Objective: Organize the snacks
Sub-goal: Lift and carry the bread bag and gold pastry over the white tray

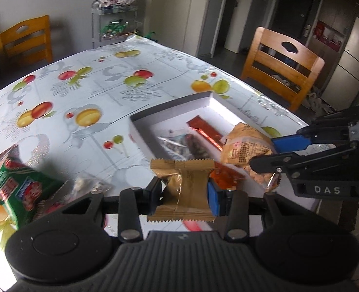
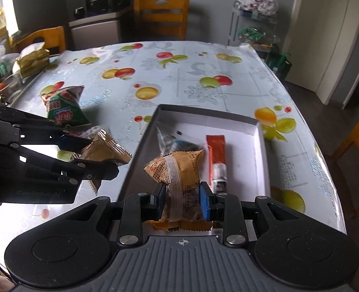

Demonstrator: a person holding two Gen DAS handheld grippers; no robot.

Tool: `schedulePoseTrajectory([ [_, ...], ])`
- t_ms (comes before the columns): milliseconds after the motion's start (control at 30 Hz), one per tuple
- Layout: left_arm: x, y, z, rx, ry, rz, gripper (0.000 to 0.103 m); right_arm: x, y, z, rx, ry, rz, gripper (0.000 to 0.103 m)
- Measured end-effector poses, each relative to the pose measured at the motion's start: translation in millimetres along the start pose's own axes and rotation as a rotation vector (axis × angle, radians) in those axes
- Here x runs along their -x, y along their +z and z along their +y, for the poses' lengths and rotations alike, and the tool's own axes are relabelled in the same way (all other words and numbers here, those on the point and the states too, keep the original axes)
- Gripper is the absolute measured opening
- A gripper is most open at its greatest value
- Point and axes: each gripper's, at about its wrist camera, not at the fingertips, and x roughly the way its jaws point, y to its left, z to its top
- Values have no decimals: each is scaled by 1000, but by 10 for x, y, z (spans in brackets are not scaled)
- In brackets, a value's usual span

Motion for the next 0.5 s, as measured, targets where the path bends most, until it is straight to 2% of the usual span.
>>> schedulePoseTrajectory([
  [500,-218,81,-340,-84,-66,37,38,12,-155,-237,-54,-39,25,31],
])
